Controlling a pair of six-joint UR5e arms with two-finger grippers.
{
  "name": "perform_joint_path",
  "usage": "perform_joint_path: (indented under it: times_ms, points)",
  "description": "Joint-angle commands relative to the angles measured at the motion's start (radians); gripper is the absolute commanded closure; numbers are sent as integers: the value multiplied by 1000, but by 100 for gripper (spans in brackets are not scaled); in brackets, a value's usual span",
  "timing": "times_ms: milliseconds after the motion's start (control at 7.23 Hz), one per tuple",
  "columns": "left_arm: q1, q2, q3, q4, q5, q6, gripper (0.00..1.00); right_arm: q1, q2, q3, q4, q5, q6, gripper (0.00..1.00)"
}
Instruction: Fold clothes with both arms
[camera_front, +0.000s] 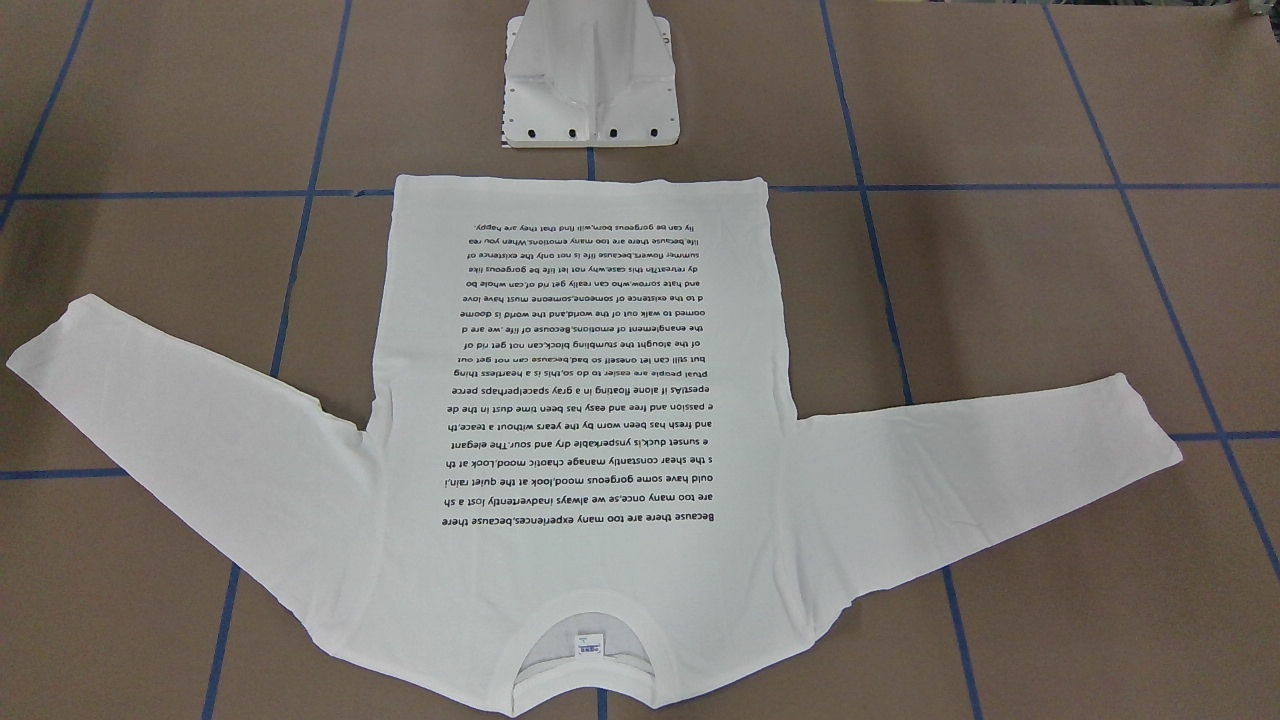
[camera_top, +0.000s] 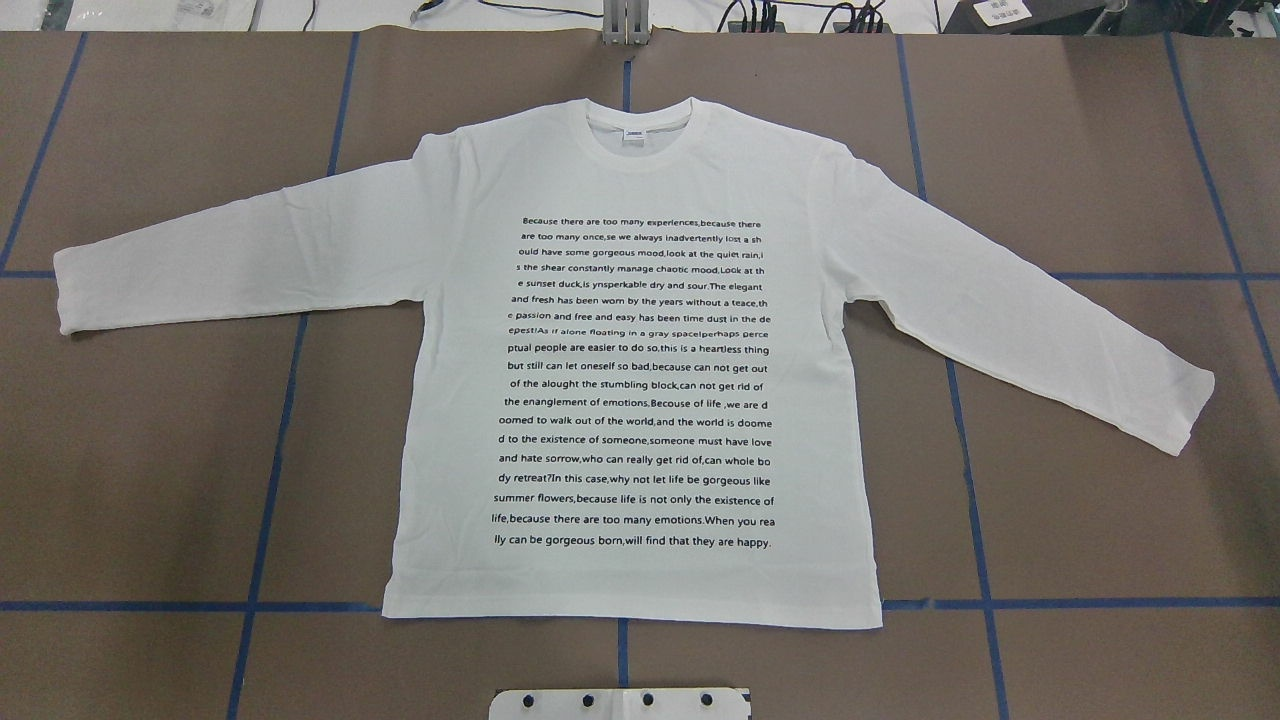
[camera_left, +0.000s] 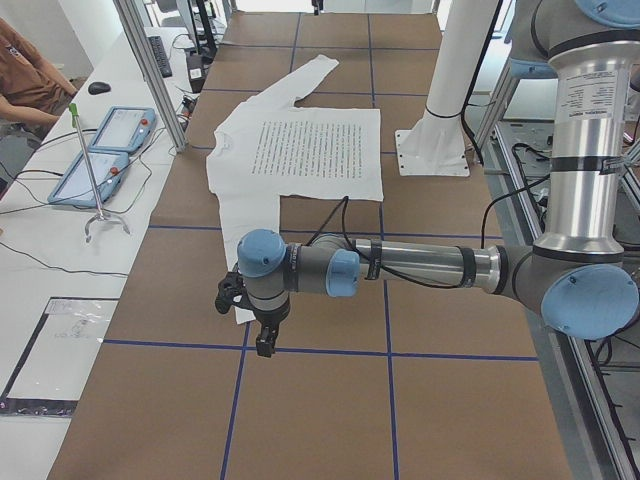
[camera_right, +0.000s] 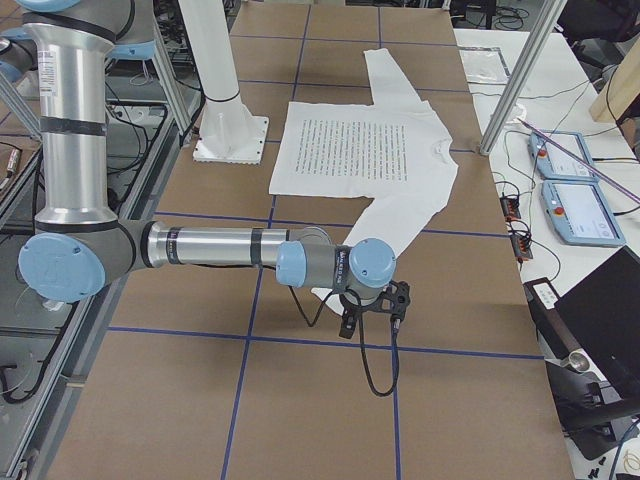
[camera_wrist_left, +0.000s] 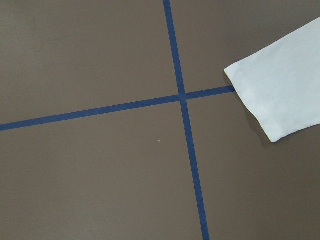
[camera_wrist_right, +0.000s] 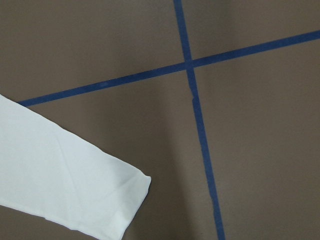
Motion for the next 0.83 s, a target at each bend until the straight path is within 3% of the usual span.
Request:
perform_joint_path:
  times_ms: [0,415,691]
  points:
    - [0,2,1,-4,-2,0,0,-1,22,-4,7,-33,0,0]
    - [3,-39,-14,-8,-10,-7,0,-1,20,-5,60,-33,6,0]
    - [16,-67,-10,-144,-8,-13,0,0,29,-9,164,-37,12,0]
